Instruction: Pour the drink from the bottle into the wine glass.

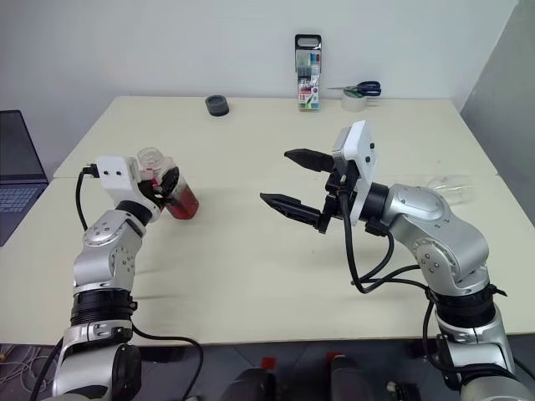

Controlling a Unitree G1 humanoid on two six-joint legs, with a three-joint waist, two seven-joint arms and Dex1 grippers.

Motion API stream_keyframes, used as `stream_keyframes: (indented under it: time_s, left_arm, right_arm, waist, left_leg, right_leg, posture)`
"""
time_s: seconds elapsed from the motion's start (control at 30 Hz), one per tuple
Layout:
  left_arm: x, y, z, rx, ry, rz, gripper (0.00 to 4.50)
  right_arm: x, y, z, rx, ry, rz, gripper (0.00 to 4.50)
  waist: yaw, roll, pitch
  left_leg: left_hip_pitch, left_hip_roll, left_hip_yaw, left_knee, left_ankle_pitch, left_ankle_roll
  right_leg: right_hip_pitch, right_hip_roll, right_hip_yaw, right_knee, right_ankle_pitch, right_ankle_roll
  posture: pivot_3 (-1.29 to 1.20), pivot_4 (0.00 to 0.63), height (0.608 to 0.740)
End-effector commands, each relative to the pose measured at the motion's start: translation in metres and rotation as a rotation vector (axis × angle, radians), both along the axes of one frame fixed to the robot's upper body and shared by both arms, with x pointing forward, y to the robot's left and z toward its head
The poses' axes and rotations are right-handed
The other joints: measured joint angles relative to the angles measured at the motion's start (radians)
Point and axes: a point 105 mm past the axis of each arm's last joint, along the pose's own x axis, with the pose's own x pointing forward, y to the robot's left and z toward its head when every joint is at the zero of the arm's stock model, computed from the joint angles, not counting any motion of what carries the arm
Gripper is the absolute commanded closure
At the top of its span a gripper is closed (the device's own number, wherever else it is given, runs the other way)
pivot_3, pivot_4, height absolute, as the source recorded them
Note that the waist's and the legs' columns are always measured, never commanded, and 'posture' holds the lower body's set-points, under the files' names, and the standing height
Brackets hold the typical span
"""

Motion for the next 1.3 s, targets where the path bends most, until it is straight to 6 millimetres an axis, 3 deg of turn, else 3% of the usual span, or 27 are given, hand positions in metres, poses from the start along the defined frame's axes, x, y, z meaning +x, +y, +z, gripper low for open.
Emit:
stream_keyframes:
  time_s: [0.03, 0.1, 0.13, 0.33, 0.37, 1.0, 1.3]
  left_arm:
    - [0.0, 0.004, 0.018, 0.009, -0.066, 0.002, 2.69]
    - [0.0, 0.004, 0.017, 0.009, -0.065, 0.003, 2.69]
    - [0.0, 0.005, 0.017, 0.009, -0.064, 0.005, 1.99]
    - [-0.002, 0.008, 0.016, 0.002, -0.062, 0.014, 0.12]
    - [-0.002, 0.008, 0.016, 0.003, -0.061, 0.015, 0.02]
    - [-0.014, 0.005, 0.002, 0.0, -0.027, 0.025, 0.02]
    - [-0.041, 0.008, -0.012, 0.004, 0.025, 0.052, 0.02]
  right_arm:
    - [-0.005, 0.001, 0.014, 0.021, -0.051, 0.015, 0.05]
    - [-0.005, 0.001, 0.014, 0.022, -0.05, 0.015, 0.05]
    - [-0.004, 0.001, 0.014, 0.022, -0.051, 0.014, 0.0]
    - [-0.004, 0.001, 0.015, 0.023, -0.055, 0.009, 0.0]
    - [-0.004, 0.001, 0.015, 0.023, -0.056, 0.008, 0.0]
    - [-0.004, 0.002, 0.013, 0.027, -0.057, 0.009, 0.0]
    - [-0.005, -0.002, 0.008, 0.028, -0.049, -0.009, 0.0]
  waist:
    - [0.0, 0.0, 0.0]
    - [0.0, 0.0, 0.0]
    - [0.0, 0.0, 0.0]
    - [0.0, 0.0, 0.0]
    - [0.0, 0.0, 0.0]
    - [0.0, 0.0, 0.0]
    - [0.0, 0.0, 0.0]
  left_leg:
    - [0.0, 0.0, 0.0, 0.0, 0.0, 0.0]
    - [0.0, 0.0, 0.0, 0.0, 0.0, 0.0]
    - [0.0, 0.0, 0.0, 0.0, 0.0, 0.0]
    - [0.0, 0.0, 0.0, 0.0, 0.0, 0.0]
    - [0.0, 0.0, 0.0, 0.0, 0.0, 0.0]
    - [0.0, 0.0, 0.0, 0.0, 0.0, 0.0]
    - [0.001, 0.0, 0.0, -0.001, 0.0, 0.0]
  right_leg:
    - [0.0, 0.0, 0.0, 0.0, 0.0, 0.0]
    - [0.0, 0.0, 0.0, 0.0, 0.0, 0.0]
    - [0.0, 0.0, 0.0, 0.0, 0.0, 0.0]
    - [0.0, 0.0, 0.0, 0.0, 0.0, 0.0]
    - [0.0, 0.0, 0.0, 0.0, 0.0, 0.0]
    - [0.0, 0.0, 0.0, 0.0, 0.0, 0.0]
    - [0.0, 0.0, 0.001, 0.0, 0.0, 0.0]
  posture:
    - [0.0, 0.15, 0.74]
    - [0.0, 0.15, 0.74]
    - [0.0, 0.15, 0.74]
    - [0.0, 0.15, 0.74]
    - [0.0, 0.15, 0.74]
    - [0.0, 0.15, 0.74]
    - [0.0, 0.15, 0.74]
